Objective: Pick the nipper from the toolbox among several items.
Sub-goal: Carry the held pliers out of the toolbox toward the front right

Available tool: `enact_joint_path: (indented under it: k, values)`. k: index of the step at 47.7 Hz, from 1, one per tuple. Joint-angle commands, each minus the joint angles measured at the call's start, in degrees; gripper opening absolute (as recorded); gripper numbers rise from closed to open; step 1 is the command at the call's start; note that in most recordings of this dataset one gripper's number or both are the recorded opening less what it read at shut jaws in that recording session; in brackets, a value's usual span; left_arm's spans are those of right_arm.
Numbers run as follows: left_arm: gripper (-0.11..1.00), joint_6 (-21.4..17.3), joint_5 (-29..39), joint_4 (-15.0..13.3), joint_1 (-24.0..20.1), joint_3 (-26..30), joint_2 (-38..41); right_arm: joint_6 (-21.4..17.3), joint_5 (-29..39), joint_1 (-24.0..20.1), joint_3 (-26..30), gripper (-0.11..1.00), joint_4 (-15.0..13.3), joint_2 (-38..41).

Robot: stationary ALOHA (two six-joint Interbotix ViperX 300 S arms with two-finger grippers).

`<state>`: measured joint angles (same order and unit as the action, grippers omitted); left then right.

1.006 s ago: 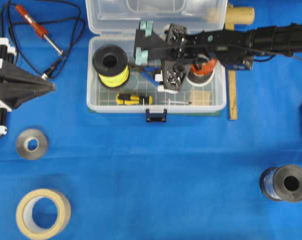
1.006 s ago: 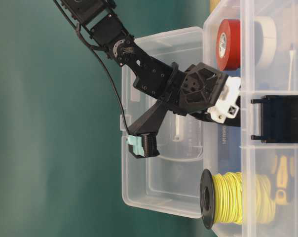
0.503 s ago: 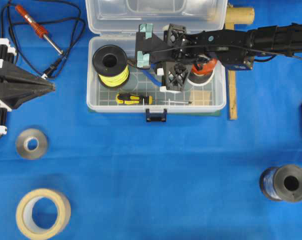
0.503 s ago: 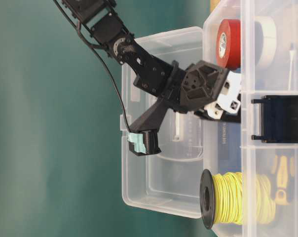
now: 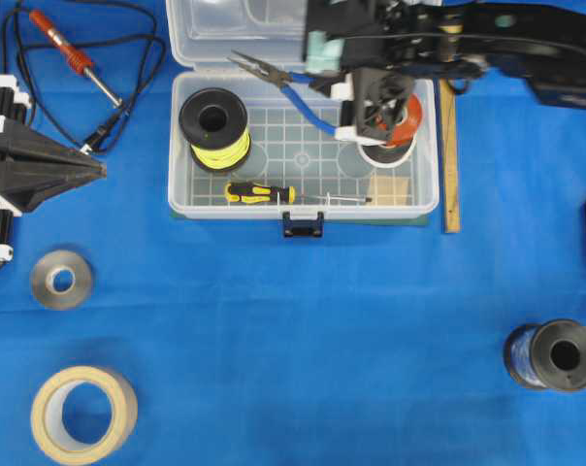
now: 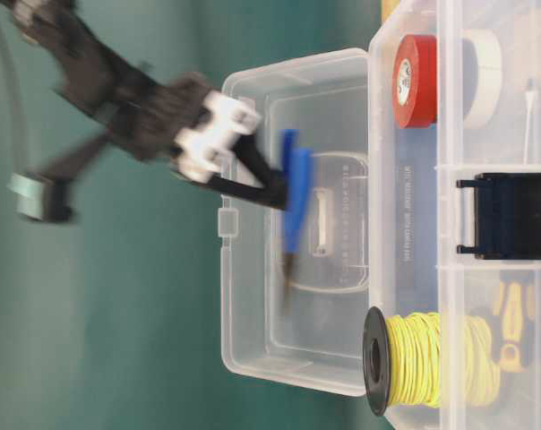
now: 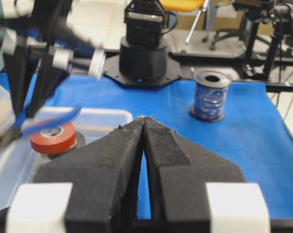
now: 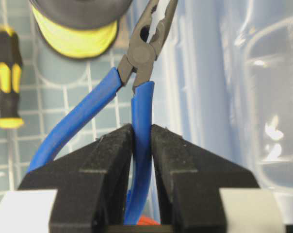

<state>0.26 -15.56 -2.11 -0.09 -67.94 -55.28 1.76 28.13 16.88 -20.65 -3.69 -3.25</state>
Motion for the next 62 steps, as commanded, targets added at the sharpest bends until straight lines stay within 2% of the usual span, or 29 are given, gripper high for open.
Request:
enact_joint_path:
  k: [1, 17, 22, 30, 44, 55, 62]
  values:
    - [0.00, 0.09, -0.26, -0.09, 0.09, 0.53, 0.44, -0.53, -0.26, -2.11, -0.26, 0.13, 0.26, -4.04]
    - [0.00, 0.09, -0.26, -0.18, 0.09, 0.44, 0.44, -9.14, -5.19, -16.52, -4.92, 0.13, 0.18, -4.83]
    - [0.00, 0.09, -0.26, -0.09, 0.09, 0.35, 0.44, -13.01, -8.09, -20.65, -6.15, 0.13, 0.26, -2.55]
    - [0.00, 0.00, -0.26, -0.09, 0.09, 0.35, 0.26, -18.11, -10.81, -24.70, -6.42, 0.13, 0.18, 3.69]
    - [0.00, 0.09, -0.18, -0.18, 0.09, 0.00, 0.26, -25.14, -16.00, -27.51, -6.06, 0.13, 0.44, 14.15]
    - [0.00, 0.09, 0.88, -0.18, 0.09, -0.18, 0.18, -28.65, -15.91, -28.13, -5.98, 0.13, 0.44, 16.35]
    - [0.00, 0.09, 0.88, -0.18, 0.09, -0.26, 0.18, -29.00, -15.03, -27.95, -5.89, 0.14, 0.44, 16.35]
